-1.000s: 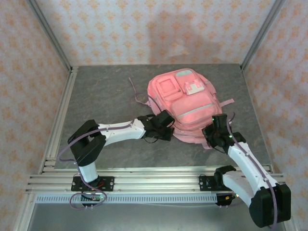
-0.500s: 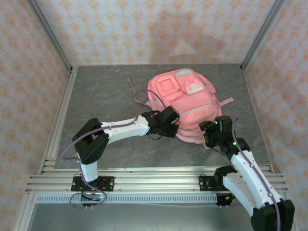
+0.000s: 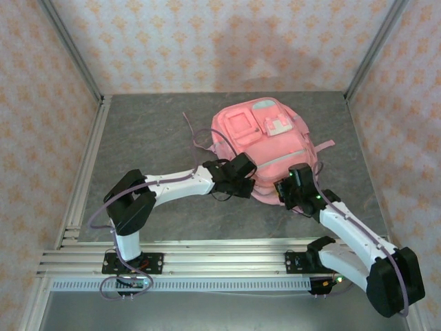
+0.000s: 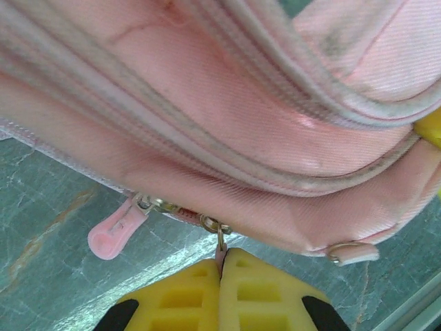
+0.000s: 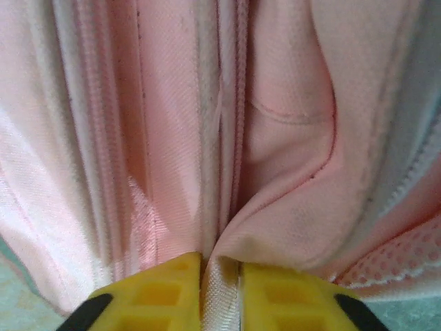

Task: Pack books, pencil case, and school supplies into a backpack

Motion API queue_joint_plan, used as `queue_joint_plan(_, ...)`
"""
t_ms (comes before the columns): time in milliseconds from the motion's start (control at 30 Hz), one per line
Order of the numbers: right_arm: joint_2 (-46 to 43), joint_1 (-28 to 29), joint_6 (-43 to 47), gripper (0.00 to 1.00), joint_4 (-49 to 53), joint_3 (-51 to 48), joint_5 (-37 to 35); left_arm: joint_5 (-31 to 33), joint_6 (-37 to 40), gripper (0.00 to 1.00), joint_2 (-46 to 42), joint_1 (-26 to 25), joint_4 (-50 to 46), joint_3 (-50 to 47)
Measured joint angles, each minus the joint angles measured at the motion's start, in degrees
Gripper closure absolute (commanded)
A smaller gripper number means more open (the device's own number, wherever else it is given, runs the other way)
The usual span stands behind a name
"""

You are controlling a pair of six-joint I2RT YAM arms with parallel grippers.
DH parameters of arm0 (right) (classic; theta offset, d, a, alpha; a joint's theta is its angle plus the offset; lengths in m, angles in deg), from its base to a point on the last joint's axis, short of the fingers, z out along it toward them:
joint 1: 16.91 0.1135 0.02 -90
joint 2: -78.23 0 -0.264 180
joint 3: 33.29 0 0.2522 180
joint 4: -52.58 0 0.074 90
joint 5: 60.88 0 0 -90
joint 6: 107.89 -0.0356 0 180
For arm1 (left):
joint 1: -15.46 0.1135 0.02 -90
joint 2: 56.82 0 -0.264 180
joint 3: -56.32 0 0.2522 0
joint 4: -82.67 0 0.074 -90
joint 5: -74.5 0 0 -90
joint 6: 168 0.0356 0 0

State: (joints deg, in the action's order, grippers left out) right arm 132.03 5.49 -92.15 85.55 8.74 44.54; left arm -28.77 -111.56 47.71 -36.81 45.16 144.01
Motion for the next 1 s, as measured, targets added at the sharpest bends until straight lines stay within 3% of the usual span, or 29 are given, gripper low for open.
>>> queue_joint_plan(133, -1.4, 0.1, -0.1, 1.00, -0.1, -0.9, -0.9, 0.0, 0.0, 1.00, 0.0, 1.4, 0.4, -1.9)
queue_joint_plan(667, -0.9, 0.9, 1.1, 1.00, -3.6, -2.1, 1.6, 0.1, -1.6, 1.00, -3.1, 9.2, 4.0, -8.1)
queue_joint_plan(733, -0.1, 1.9, 1.5, 1.00, -4.9, -2.0, 2.2, -0.1, -2.2, 0.91, -3.7, 10.1, 4.3, -8.5)
queue_joint_plan(800, 0.7, 3.4, 1.9, 1.00, -5.5, -1.9, 1.7, -0.2, -2.6, 0.71, -4.3, 10.7, 4.5, -8.9)
queue_joint_plan(1000, 1.9, 9.8, -0.1, 1.00, -5.4, -1.3, -4.8, 3.1, -4.1, 0.29, -14.1, 12.8, 3.4, -15.4)
